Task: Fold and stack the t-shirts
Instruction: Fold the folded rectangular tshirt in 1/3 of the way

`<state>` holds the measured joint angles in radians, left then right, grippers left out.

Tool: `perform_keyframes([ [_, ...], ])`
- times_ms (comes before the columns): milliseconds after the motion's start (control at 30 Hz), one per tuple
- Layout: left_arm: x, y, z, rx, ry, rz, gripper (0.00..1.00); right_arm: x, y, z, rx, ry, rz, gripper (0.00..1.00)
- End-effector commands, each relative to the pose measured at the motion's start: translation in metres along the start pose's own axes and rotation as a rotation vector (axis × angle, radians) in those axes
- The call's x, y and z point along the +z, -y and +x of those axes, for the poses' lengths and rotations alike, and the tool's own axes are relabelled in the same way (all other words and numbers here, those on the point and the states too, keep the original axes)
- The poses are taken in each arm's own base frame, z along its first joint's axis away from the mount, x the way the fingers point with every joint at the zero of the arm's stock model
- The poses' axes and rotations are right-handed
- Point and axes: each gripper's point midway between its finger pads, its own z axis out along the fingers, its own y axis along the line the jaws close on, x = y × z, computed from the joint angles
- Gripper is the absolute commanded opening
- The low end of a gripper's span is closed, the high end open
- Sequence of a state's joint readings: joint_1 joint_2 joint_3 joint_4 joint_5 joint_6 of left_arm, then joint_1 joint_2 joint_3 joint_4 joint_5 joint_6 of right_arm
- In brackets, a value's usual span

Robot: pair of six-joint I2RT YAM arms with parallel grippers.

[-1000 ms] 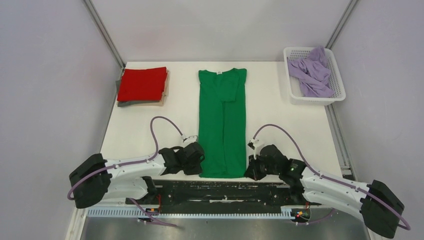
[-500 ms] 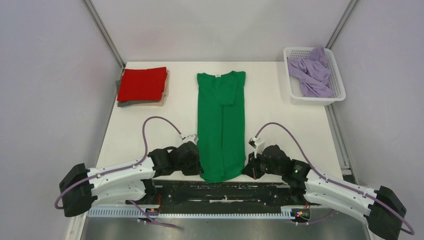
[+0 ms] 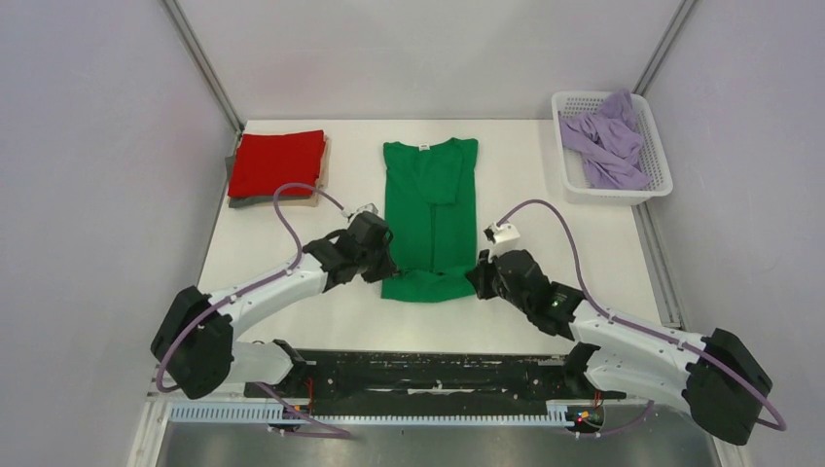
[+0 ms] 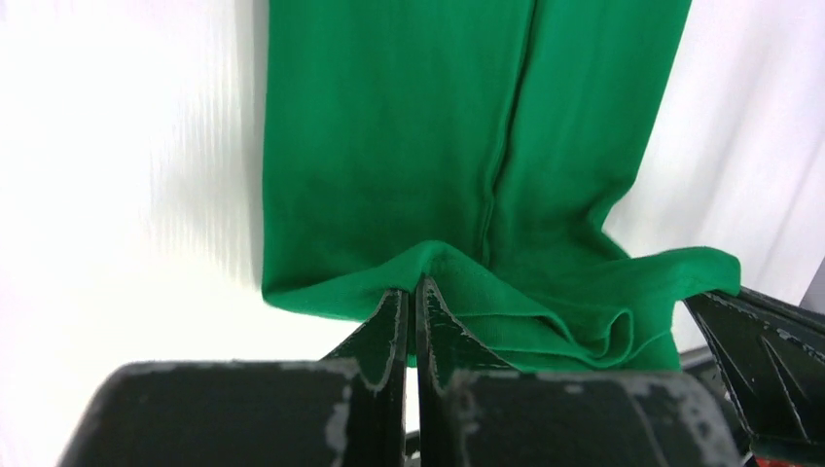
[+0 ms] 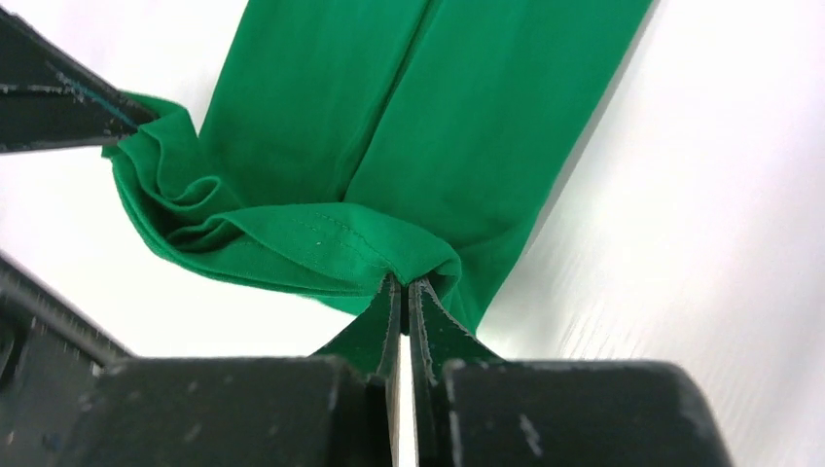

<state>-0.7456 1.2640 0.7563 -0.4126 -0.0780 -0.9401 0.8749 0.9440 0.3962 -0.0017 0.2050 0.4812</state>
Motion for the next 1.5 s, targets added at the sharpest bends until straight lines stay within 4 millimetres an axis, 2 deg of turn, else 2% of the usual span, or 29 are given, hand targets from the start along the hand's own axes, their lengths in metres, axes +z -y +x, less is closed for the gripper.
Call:
perform_keyframes([
  [0,0.009,0.018,-0.045,0.051,0.066,0.031,0.02,0.016,0.008,-0.064,0.004,0.159,0.055,0.00],
  [267,0.033,0.023,-0.107,0.049,0.128,-0.020,0.02,0.049,0.034,-0.100,0.023,0.188,0.080,0.00],
  [467,0.055,0.025,-0.136,0.068,0.123,-0.041,0.02,0.072,0.044,-0.118,-0.012,0.180,0.094,0.00],
  [667,0.076,0.011,-0.152,0.055,0.109,-0.097,0.02,0.096,0.059,-0.119,0.006,0.137,0.094,0.00],
  [800,0.084,0.002,-0.160,0.052,0.098,-0.120,0.06,0.108,0.070,-0.115,0.023,0.112,0.103,0.00],
  [933,0.093,0.000,-0.165,0.059,0.096,-0.116,0.13,0.115,0.080,-0.114,0.038,0.106,0.120,0.00],
  [1167,0.107,0.007,-0.169,0.071,0.080,-0.081,0.14,0.126,0.094,-0.115,0.067,0.106,0.136,0.03],
  [1200,0.108,0.007,-0.171,0.070,0.080,-0.082,0.15,0.129,0.093,-0.116,0.067,0.102,0.124,0.07],
  [1233,0.109,0.007,-0.172,0.069,0.080,-0.083,0.18,0.131,0.094,-0.116,0.066,0.097,0.122,0.15],
  [1267,0.108,0.006,-0.174,0.065,0.081,-0.086,0.26,0.133,0.095,-0.116,0.067,0.085,0.117,0.29],
  [1300,0.105,0.006,-0.177,0.060,0.084,-0.088,0.42,0.135,0.096,-0.120,0.071,0.083,0.117,0.35],
  [1333,0.100,0.006,-0.181,0.053,0.092,-0.086,0.63,0.135,0.097,-0.122,0.074,0.081,0.120,0.43],
  [1400,0.087,0.011,-0.191,0.051,0.132,-0.067,0.98,0.131,0.096,-0.130,0.068,0.095,0.126,0.74],
  [1433,0.080,0.014,-0.196,0.056,0.155,-0.060,1.00,0.127,0.095,-0.134,0.065,0.106,0.127,0.93],
  [1467,0.071,0.016,-0.199,0.059,0.176,-0.052,1.00,0.122,0.094,-0.137,0.063,0.119,0.126,0.98],
])
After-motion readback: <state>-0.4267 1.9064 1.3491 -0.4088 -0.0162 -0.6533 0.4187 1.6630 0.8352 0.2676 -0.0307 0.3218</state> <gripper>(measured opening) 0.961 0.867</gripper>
